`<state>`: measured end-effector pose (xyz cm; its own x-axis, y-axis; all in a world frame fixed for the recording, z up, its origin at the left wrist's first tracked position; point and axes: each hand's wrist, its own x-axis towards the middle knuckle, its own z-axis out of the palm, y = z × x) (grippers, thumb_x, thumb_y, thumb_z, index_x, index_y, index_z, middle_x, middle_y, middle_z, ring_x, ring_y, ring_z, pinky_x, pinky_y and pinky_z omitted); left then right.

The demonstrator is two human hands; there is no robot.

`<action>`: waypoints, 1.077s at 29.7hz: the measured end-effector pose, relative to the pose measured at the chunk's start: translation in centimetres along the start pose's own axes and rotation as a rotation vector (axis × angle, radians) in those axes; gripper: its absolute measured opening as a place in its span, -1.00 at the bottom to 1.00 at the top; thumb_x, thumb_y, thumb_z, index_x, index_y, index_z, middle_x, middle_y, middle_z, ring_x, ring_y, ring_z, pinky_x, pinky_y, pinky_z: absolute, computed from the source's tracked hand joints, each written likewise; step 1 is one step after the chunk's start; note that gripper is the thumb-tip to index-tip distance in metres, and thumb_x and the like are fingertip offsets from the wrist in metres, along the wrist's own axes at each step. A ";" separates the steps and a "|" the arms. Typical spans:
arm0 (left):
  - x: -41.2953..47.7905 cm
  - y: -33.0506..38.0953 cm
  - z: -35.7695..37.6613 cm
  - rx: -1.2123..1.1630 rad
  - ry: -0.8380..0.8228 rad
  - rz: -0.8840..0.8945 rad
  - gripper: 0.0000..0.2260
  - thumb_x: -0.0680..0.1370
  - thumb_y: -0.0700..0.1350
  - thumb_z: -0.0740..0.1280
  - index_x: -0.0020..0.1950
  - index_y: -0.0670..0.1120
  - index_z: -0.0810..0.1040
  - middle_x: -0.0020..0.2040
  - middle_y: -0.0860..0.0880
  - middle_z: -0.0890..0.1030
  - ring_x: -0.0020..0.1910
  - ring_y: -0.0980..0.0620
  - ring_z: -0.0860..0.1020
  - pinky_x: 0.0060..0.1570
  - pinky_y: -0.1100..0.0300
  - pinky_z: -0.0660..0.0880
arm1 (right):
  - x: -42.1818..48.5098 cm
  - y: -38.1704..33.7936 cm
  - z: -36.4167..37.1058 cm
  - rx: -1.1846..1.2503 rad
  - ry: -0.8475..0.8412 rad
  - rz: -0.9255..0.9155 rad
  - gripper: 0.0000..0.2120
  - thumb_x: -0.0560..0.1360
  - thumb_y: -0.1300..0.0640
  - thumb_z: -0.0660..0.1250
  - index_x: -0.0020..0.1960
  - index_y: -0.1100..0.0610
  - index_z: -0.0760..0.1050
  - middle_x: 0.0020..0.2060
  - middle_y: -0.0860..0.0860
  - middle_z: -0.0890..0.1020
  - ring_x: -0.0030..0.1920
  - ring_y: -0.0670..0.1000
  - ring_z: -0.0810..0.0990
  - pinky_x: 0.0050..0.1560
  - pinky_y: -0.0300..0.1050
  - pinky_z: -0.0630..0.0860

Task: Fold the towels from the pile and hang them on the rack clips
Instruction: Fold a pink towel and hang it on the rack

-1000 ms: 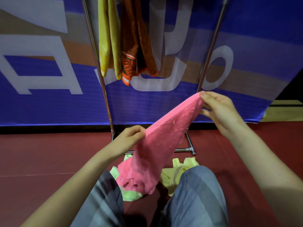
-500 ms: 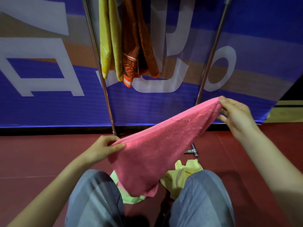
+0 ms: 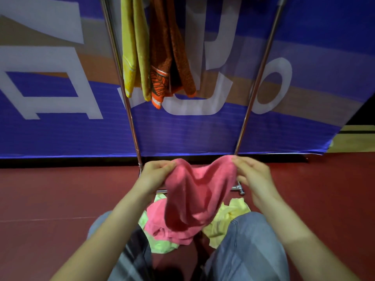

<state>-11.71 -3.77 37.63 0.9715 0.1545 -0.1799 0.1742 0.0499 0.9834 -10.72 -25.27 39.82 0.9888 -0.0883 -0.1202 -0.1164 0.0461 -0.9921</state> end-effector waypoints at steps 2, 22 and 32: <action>-0.3 0.1 2.0 -0.015 -0.035 -0.006 -0.79 0.54 -0.24 0.23 -0.27 -0.13 0.56 -0.57 0.09 0.56 -0.56 0.25 0.47 -0.49 0.42 0.43 | -0.9 0.7 2.0 0.015 -0.071 -0.006 -0.88 0.45 0.22 0.31 -0.21 0.09 0.59 -0.29 0.04 0.63 -0.22 -0.01 0.55 -0.17 -0.18 0.51; -2.4 -0.5 1.7 0.145 -0.417 -0.073 -0.82 0.54 -0.31 0.18 0.01 -0.12 0.53 -0.07 -0.16 0.60 -0.14 0.04 0.58 -0.08 0.30 0.54 | -3.0 3.7 3.5 0.302 -0.519 0.370 -0.17 0.47 -0.27 -0.39 -0.02 0.17 0.55 -0.09 0.11 0.65 -0.04 0.05 0.62 0.01 -0.13 0.54; -2.2 0.3 -0.4 0.546 -0.648 -0.042 -0.72 0.55 -0.35 0.12 0.19 -0.20 0.50 -0.14 -0.03 0.55 -0.25 0.23 0.50 -0.14 0.37 0.42 | -2.7 5.1 3.0 -0.063 -0.501 0.115 -0.55 0.60 0.05 -0.14 -0.06 0.21 0.48 -0.39 0.04 0.48 -0.49 -0.18 0.46 -0.37 -0.37 0.40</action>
<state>-13.82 -3.66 38.27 0.8336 -0.4414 -0.3321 0.1032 -0.4661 0.8787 -13.70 -21.79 35.15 0.8906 0.4023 -0.2122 -0.2170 -0.0342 -0.9756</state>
